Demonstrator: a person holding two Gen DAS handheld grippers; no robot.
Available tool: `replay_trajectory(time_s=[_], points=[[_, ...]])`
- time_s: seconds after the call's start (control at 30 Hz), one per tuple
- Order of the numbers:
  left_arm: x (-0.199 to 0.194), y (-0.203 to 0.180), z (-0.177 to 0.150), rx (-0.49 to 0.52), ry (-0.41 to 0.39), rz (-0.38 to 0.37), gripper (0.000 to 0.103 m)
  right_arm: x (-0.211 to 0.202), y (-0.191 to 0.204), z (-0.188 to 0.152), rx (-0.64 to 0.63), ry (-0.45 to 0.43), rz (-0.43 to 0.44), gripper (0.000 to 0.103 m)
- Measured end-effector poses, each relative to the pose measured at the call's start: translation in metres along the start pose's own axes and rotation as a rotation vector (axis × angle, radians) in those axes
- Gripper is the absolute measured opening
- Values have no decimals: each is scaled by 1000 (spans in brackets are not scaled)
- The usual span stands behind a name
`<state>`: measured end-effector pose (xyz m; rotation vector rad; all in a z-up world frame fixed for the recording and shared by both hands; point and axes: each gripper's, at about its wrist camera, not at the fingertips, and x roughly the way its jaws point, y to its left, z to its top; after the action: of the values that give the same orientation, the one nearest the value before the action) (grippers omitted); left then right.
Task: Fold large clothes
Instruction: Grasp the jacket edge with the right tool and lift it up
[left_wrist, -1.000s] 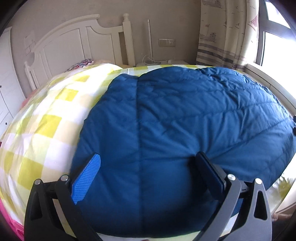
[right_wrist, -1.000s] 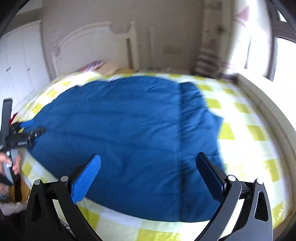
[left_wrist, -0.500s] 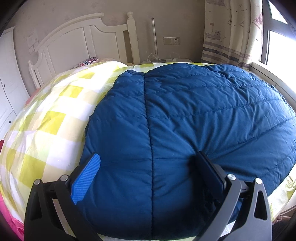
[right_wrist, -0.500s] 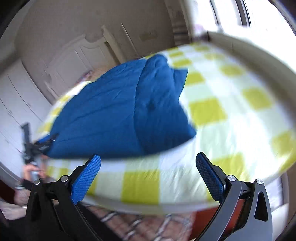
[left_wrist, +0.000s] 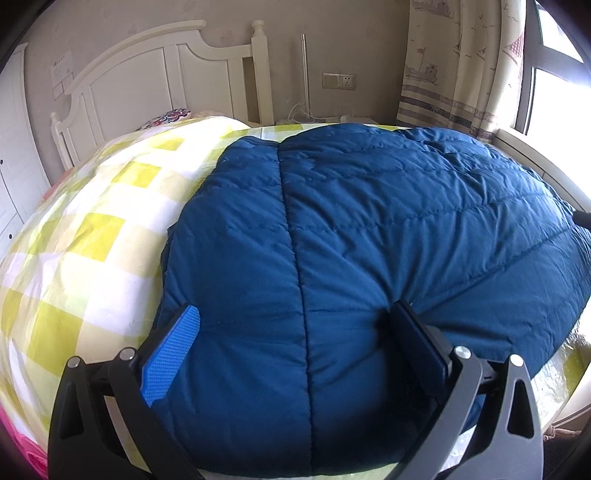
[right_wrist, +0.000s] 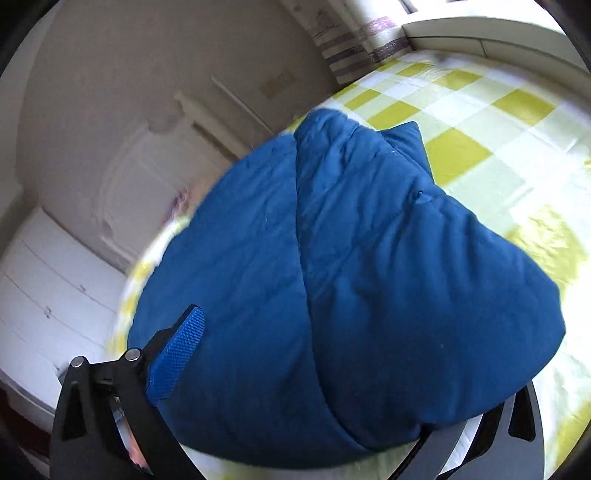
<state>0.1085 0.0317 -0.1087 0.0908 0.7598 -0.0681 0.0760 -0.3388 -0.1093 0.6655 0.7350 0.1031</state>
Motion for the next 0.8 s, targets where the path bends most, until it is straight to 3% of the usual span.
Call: replay_trajectory(time_s=[0.1, 0.17, 0.23, 0.33, 0.5, 0.6, 0.7, 0.77, 0.8], points=[[0, 0, 0, 0, 0, -1, 101, -19, -16, -8, 60, -70, 48, 62], [-3, 0, 0, -1, 2, -8, 101, -38, -32, -13, 114, -121, 138, 40], [-11, -3, 5, -2, 15, -20, 98, -48, -34, -15, 109, -137, 158, 36], [-41, -13, 28, 3, -35, -128, 96, -62, -32, -20, 98, -172, 196, 35], [-49, -43, 93, 55, -94, -117, 100, -102, -36, -9, 92, -248, 240, 33], [-23, -66, 120, 91, -45, -104, 100, -120, -28, -4, 53, -300, 220, 32], [9, -112, 117, 165, 31, -120, 100, -128, -21, -1, 16, -321, 195, 32], [42, -148, 89, 264, 144, -139, 101, -124, -7, 1, -28, -322, 171, 32], [43, -154, 79, 287, 91, -108, 101, -122, 1, 3, -54, -319, 166, 32]])
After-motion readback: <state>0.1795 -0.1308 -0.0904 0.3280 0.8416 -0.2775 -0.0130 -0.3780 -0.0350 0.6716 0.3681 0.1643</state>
